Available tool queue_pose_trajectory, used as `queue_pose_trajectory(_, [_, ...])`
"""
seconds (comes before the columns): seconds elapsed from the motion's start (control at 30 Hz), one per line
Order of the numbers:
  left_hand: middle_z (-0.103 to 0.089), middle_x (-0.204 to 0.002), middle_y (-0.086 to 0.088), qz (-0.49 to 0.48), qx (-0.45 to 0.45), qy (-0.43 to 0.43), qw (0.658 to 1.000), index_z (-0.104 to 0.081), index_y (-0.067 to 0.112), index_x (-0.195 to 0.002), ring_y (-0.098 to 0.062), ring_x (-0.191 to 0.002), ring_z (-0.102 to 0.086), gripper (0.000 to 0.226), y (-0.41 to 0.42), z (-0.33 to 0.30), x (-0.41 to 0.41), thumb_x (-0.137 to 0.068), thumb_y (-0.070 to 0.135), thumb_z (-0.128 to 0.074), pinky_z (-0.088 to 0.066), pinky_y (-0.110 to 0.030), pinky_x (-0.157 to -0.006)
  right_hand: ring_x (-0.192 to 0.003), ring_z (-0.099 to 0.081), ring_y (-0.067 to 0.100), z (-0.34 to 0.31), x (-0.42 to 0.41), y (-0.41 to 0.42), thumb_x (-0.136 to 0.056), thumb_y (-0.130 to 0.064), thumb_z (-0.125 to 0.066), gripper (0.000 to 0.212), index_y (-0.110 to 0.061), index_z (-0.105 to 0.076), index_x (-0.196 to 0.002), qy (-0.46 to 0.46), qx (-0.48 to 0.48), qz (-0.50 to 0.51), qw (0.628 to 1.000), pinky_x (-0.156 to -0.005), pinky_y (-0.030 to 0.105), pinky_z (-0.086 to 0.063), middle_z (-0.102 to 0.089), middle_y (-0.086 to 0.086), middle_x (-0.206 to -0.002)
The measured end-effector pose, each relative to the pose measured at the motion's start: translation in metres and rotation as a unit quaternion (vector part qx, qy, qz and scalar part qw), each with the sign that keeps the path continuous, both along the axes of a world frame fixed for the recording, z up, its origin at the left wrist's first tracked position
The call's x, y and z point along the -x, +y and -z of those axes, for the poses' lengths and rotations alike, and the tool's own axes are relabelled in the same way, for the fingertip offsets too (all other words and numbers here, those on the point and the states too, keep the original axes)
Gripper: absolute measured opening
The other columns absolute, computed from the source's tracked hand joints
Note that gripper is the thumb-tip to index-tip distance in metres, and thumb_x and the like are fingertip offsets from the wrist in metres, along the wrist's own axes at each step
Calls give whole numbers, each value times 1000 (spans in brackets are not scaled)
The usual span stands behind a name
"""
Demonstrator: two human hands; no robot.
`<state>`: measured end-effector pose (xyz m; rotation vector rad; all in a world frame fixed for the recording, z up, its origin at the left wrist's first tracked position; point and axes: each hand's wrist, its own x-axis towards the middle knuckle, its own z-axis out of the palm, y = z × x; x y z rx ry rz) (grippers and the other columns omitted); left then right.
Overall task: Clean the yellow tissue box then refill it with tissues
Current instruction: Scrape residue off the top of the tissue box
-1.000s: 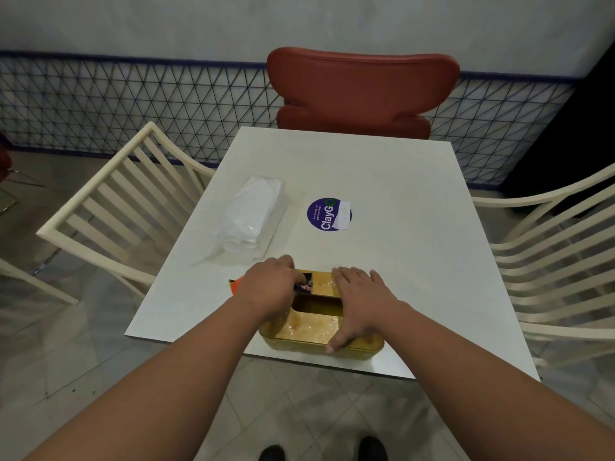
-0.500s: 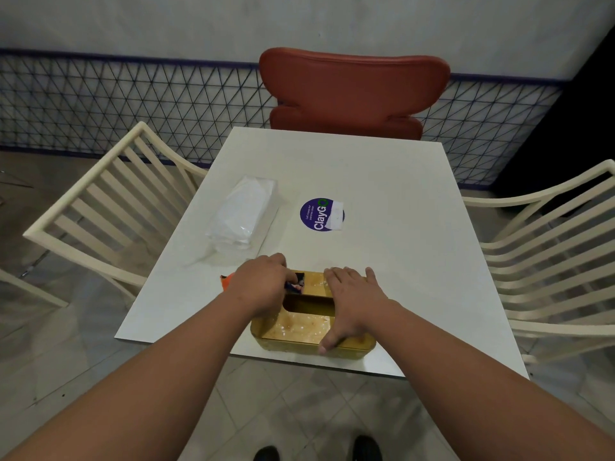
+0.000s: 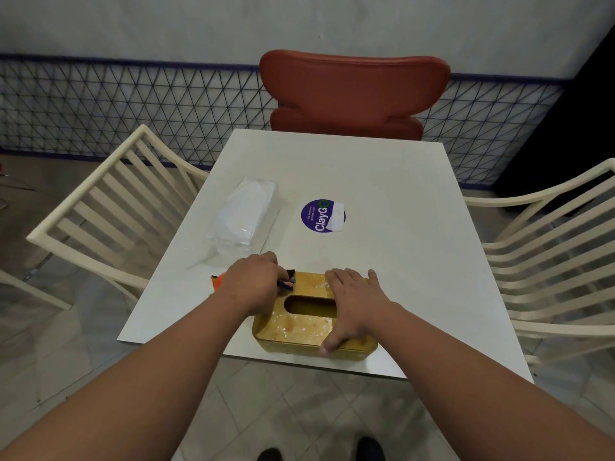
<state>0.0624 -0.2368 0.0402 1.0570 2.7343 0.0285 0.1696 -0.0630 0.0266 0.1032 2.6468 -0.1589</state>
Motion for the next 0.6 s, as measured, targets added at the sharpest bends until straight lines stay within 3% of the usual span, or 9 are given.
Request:
queue_pose_trajectory(0.17, [-55,-116,4,60,-8,13,998,-59,34,-127,-17,-95,-52,38,22,3,-14,-91,26,-61,-43,-25,-74,-148,-4,26,1,0,0,-48,-82,-69,141,-21,3,-152,1,-4,1,1000,-116,60,-1,-5,1,-161])
queue_pose_trajectory(0.37, [-55,-113,5,-5,9,-3,1000,-61,35,-126,-16,-96,-54,33,-1,-2,5,-93,36,-58,-50,-27,-78,-148,2,28,2,0,2,-48,-83,-67,142,-21,5,-152,-4,-2,-1,1000,-116,60,2,-2,1,-161])
queue_pose_trajectory(0.6, [-55,-114,2,61,-3,27,998,-60,33,-127,-19,-97,-53,37,34,-2,-13,-91,26,-59,-35,-26,-68,-148,1,28,4,1,2,-47,-82,-68,142,-22,5,-152,-1,5,4,1000,-116,58,3,-3,0,-161])
